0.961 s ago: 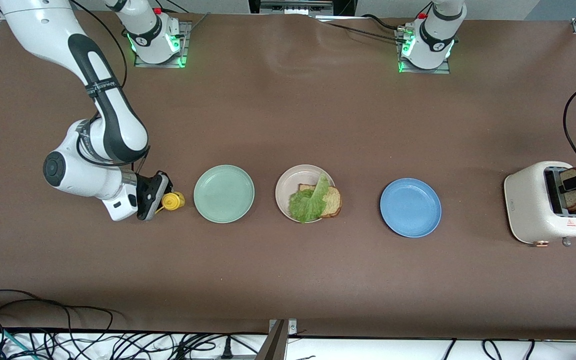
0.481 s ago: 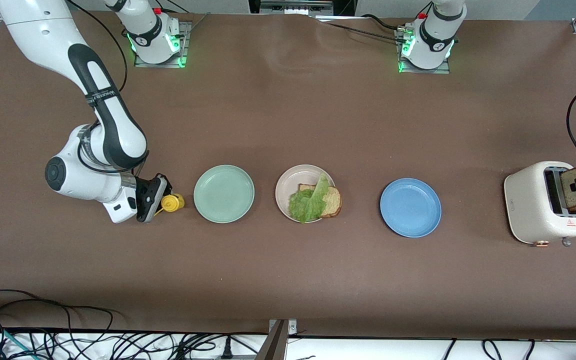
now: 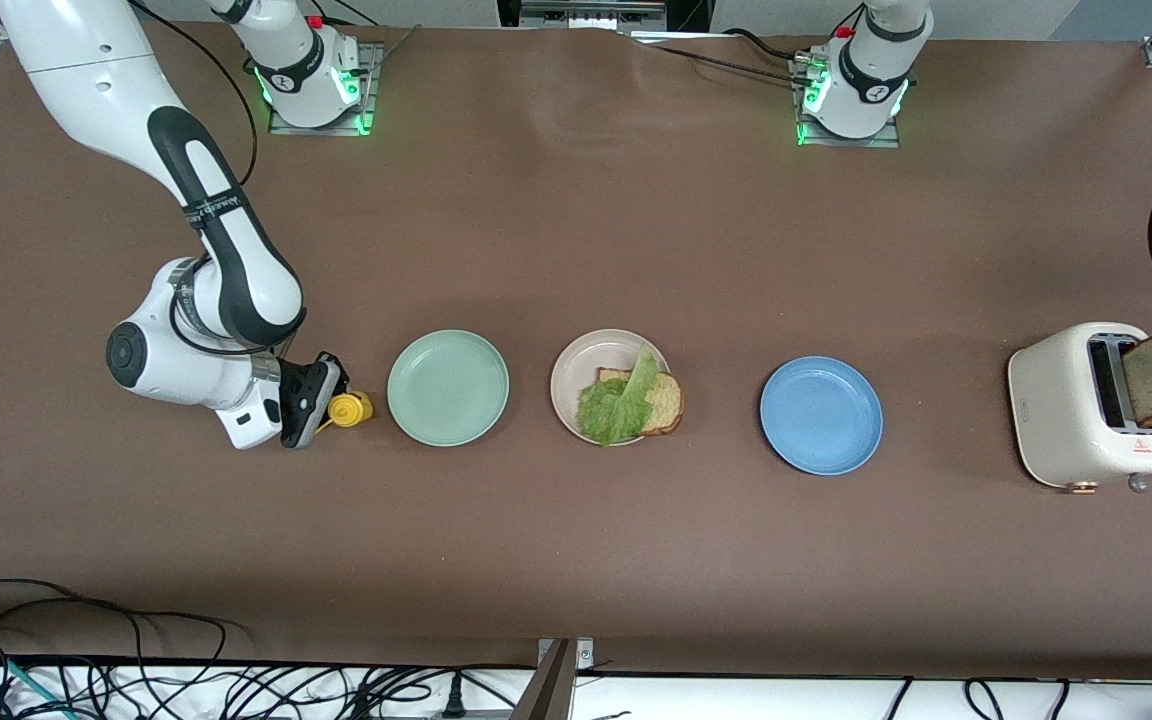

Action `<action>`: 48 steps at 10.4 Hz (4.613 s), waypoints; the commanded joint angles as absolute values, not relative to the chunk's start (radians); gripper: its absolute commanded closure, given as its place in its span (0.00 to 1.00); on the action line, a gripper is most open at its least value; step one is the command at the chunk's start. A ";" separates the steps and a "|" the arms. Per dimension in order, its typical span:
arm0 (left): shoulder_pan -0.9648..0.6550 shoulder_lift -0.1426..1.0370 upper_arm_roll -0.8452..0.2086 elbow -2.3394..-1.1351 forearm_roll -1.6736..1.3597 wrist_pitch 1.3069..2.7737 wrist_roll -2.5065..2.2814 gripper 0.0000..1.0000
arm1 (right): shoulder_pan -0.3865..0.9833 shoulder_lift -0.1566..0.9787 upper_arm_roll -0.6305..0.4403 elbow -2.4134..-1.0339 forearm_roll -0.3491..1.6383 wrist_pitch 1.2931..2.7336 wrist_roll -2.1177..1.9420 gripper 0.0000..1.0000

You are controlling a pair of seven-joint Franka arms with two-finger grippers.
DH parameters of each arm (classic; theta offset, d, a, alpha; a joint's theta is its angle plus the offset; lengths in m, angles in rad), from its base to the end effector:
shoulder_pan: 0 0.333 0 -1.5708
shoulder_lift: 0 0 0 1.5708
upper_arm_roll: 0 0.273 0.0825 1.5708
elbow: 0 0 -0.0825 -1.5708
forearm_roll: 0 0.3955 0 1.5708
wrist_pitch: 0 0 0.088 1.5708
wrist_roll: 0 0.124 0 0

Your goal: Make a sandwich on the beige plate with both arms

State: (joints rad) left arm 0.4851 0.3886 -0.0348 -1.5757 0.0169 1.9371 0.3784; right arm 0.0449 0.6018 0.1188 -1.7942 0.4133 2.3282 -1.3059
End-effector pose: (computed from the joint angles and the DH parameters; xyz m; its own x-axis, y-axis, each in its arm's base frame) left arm 0.5939 0.2909 0.3527 0.9974 0.0679 -0.0259 0.0681 -0.9976 0.0077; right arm 0.6234 0.1141 0.1520 0.4155 0.8619 0.2906 0.9069 -0.3679 -0.2054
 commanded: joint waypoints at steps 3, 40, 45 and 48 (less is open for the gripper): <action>0.480 0.330 -0.063 -1.407 -0.018 1.663 0.388 1.00 | 0.028 0.591 0.146 -1.793 0.448 2.318 -1.313 0.00; 0.030 0.583 -0.273 -1.436 -0.221 1.946 -0.058 0.00 | 0.071 0.080 0.035 -1.602 -0.026 1.597 0.176 0.00; 0.077 0.427 -0.212 -1.436 -0.074 1.776 -0.161 0.00 | 0.034 0.101 0.028 -1.566 -0.014 1.609 0.187 0.00; 0.118 0.280 -0.210 -1.434 -0.052 1.622 -0.131 0.00 | 0.032 0.101 0.028 -1.537 -0.008 1.611 0.184 0.00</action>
